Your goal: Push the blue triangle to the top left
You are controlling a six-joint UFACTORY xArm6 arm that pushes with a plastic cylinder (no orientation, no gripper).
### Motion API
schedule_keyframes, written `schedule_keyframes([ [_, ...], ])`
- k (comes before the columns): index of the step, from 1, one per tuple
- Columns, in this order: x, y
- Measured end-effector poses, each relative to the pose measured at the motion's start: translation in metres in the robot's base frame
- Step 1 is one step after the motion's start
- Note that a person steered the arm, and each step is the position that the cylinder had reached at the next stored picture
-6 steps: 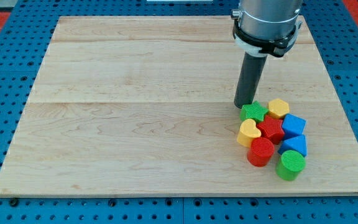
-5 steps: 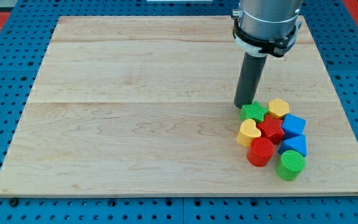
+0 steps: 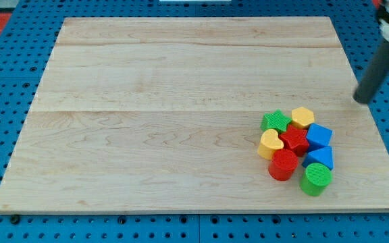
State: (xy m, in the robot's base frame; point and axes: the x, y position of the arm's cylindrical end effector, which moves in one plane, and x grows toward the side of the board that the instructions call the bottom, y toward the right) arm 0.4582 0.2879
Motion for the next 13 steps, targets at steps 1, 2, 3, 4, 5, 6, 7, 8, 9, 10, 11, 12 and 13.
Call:
schedule_keyframes([
  [1,0.076,-0.009],
  [2,0.090,-0.052],
  [3,0.105,-0.094],
  [4,0.104,-0.112],
  [5,0.082,-0.152],
  [6,0.053,-0.192],
  [7,0.022,-0.227],
  [8,0.007,-0.307],
  [9,-0.023,-0.372],
  [10,-0.037,-0.331],
  [11,-0.026,-0.316],
  [12,-0.018,-0.305],
  [13,-0.069,-0.307],
])
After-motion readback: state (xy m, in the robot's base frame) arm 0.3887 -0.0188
